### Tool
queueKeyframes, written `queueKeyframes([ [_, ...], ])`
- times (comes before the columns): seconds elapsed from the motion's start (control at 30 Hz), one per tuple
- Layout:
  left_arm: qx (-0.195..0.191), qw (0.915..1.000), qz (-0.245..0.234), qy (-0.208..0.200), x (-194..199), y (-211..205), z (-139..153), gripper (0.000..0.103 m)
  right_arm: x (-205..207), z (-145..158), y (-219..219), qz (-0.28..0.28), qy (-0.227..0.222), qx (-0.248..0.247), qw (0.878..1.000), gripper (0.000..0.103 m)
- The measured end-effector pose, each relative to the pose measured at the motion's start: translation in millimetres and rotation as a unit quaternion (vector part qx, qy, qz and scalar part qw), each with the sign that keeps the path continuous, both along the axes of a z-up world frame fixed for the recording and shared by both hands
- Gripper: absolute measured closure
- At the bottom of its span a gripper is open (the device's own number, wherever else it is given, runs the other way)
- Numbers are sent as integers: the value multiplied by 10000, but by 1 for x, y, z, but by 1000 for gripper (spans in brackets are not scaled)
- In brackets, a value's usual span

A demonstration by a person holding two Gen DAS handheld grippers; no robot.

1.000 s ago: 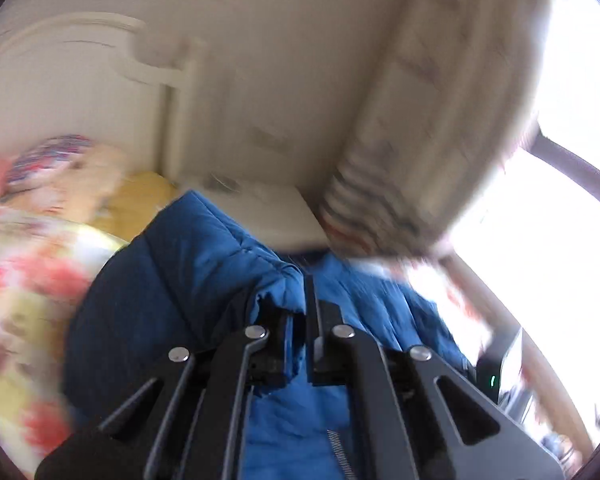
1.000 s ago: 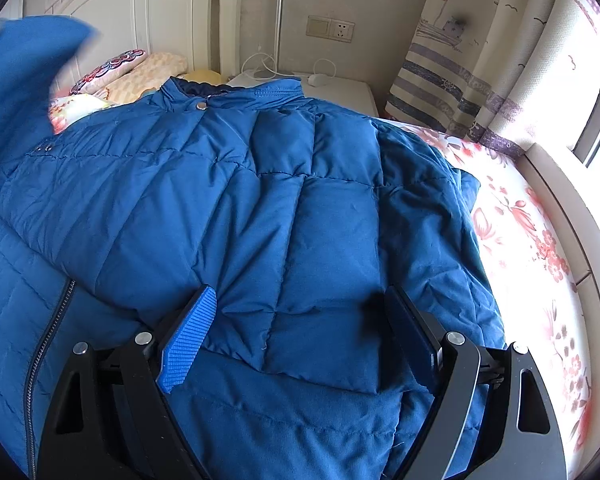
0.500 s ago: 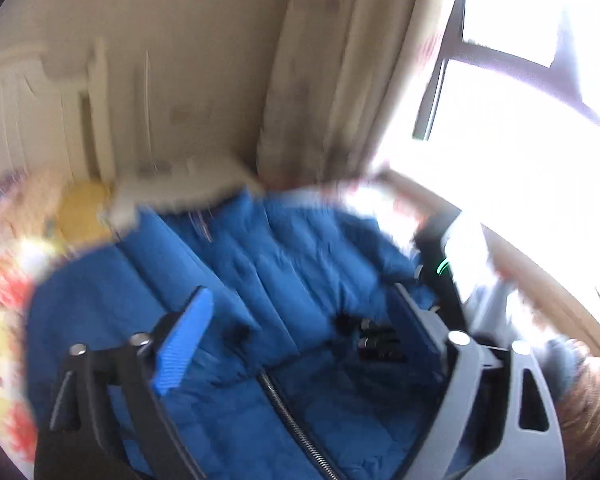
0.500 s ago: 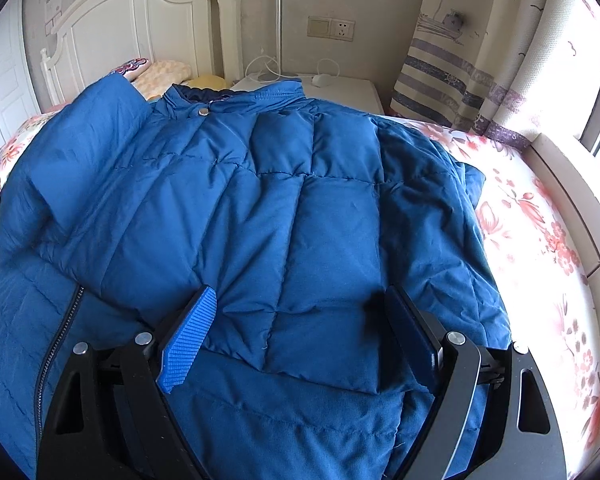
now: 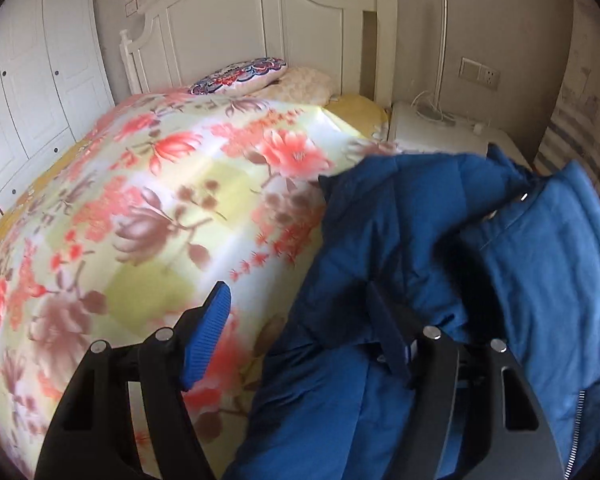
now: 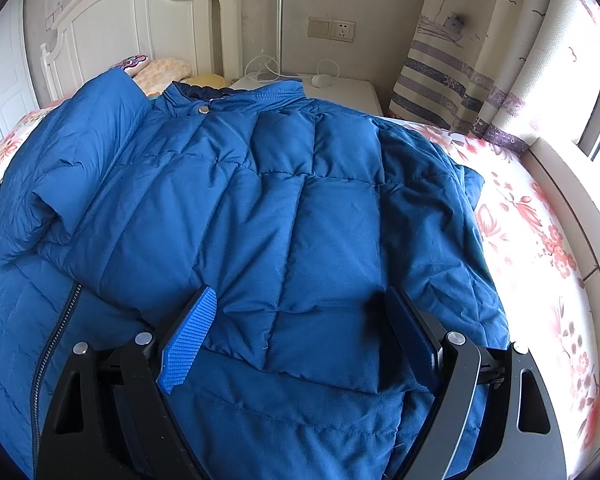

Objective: Fold large clothes

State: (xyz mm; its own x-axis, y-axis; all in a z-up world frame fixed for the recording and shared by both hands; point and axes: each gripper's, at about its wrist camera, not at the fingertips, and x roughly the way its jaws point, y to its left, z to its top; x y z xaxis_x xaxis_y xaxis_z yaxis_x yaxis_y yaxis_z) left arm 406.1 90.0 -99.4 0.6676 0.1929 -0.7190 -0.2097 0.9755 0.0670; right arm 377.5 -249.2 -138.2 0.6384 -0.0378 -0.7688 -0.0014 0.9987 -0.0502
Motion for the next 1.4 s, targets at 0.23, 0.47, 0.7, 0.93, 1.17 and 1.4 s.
queueKeyframes([
  [0.23,-526,9985,156,31,1,23,-14,15,-25,19,35,50,-868,-1064,9905,24],
  [0.47,-805,9965,220,2,-1,31,-13,11,-64,38,171,2244,-1891,-2560,9211,22],
  [0.7,-805,9964,252,-1,-2,31,-12,10,-47,-5,262,3230,-1799,-3536,8592,23],
  [0.93,-838,9962,245,-23,-3,32,-12,10,-51,25,227,3323,-1892,-2279,8955,95],
  [1.17,-579,9975,278,-309,-12,25,-3,10,-53,103,17,509,-2308,1470,9605,101],
  [1.4,-268,9983,97,-505,-16,11,5,10,-50,70,9,416,-1358,-156,9897,46],
])
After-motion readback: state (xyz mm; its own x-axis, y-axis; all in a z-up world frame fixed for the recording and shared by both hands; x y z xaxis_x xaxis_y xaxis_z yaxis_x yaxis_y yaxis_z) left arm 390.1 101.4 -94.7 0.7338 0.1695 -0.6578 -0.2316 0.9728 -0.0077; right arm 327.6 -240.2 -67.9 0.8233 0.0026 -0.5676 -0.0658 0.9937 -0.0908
